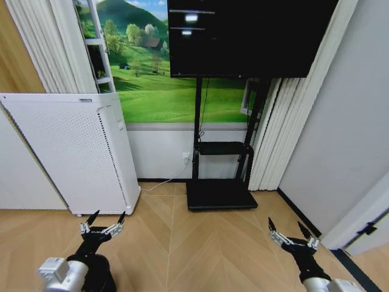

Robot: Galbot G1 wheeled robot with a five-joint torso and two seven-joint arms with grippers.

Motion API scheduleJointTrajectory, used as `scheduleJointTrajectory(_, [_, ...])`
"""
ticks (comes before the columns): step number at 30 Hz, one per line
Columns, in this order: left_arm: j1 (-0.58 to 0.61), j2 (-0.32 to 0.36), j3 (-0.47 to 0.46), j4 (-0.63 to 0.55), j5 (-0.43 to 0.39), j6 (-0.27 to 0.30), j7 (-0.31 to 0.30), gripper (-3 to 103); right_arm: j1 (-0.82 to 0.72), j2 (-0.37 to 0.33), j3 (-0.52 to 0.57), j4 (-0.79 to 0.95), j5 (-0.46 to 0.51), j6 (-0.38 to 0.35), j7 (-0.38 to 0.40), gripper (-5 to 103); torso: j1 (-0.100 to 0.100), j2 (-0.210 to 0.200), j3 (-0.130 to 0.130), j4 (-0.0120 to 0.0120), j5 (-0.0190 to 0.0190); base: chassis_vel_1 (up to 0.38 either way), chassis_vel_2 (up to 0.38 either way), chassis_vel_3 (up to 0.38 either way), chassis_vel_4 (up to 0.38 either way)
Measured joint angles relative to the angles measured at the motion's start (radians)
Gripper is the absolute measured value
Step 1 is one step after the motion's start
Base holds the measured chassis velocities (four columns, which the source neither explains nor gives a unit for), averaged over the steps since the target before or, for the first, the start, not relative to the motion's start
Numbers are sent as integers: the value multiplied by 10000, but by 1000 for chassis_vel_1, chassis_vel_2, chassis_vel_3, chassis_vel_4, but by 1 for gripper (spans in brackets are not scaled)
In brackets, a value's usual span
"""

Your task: Pick up the trash bin and place the garbage on the floor into it.

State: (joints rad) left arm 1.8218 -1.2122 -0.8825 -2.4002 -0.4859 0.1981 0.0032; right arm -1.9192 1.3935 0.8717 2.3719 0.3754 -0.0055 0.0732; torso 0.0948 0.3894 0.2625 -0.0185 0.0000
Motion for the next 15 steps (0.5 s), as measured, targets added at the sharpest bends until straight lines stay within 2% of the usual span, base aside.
scheduleJointTrajectory(15, [0, 0, 0, 0, -1, 0, 0, 100, 0, 0, 0, 0, 0, 1, 0, 100, 209, 590, 382, 0, 0, 0, 0, 0, 0])
